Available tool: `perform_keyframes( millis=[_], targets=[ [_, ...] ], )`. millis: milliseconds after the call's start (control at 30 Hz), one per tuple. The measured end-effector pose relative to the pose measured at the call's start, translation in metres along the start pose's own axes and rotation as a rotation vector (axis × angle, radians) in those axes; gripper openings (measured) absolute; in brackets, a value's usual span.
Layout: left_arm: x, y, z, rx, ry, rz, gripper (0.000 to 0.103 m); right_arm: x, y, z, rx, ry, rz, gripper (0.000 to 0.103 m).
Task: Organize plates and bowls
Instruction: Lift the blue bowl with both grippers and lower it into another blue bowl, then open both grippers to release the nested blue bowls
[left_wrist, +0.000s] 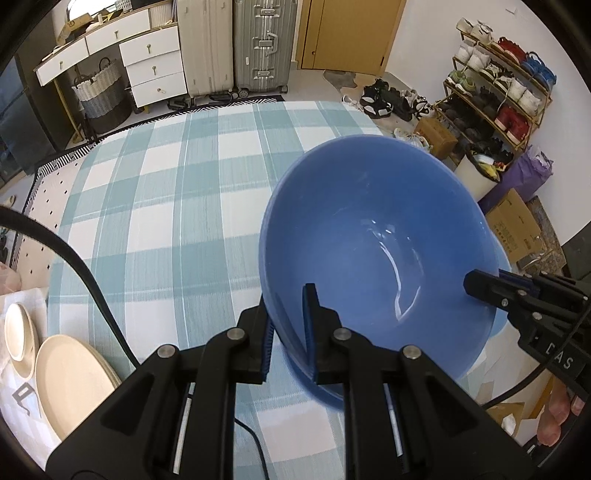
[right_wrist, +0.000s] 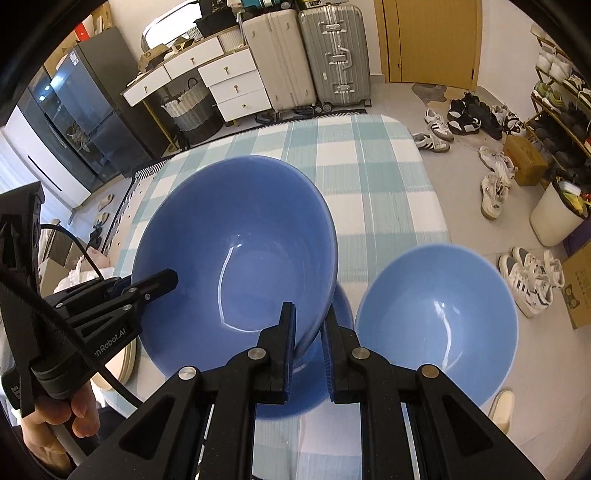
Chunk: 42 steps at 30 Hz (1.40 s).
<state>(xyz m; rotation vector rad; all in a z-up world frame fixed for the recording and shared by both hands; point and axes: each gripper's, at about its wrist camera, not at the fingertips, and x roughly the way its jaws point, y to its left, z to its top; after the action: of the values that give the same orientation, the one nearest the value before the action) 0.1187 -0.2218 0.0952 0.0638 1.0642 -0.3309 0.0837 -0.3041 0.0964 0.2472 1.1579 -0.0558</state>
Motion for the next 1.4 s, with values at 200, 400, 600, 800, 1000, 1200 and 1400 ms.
perform_keyframes(
  millis=[200, 400, 600, 800, 1000, 1200, 1400],
  targets=[
    [0.009, -0.001, -0.025, 0.004, 0.031, -0.002, 0.012, 0.007, -0.001, -0.021, 0.003, 0.026, -0.007, 0.013],
    [0.028, 0.000, -0.036, 0.008, 0.064, -0.006, 0.012, 0.023, -0.004, -0.033, 0.006, 0.065, -0.022, 0.013],
    [0.046, 0.003, -0.039, 0.015, 0.089, -0.006, 0.012, 0.036, -0.005, -0.039, -0.009, 0.096, -0.043, 0.014],
    [0.049, 0.003, -0.037, 0.035, 0.095, 0.008, 0.012, 0.043, -0.003, -0.040, -0.032, 0.128, -0.068, 0.016],
    [0.045, 0.011, -0.035, 0.027, 0.089, 0.030, 0.013, 0.035, -0.012, -0.040, -0.012, 0.111, -0.096, 0.025],
    [0.036, 0.027, -0.032, -0.008, 0.072, 0.032, 0.054, 0.022, -0.021, -0.042, 0.027, 0.090, -0.065, 0.039],
    [0.026, 0.034, -0.034, -0.024, 0.078, 0.018, 0.077, 0.011, -0.020, -0.044, 0.048, 0.074, -0.028, 0.057]
  ],
)
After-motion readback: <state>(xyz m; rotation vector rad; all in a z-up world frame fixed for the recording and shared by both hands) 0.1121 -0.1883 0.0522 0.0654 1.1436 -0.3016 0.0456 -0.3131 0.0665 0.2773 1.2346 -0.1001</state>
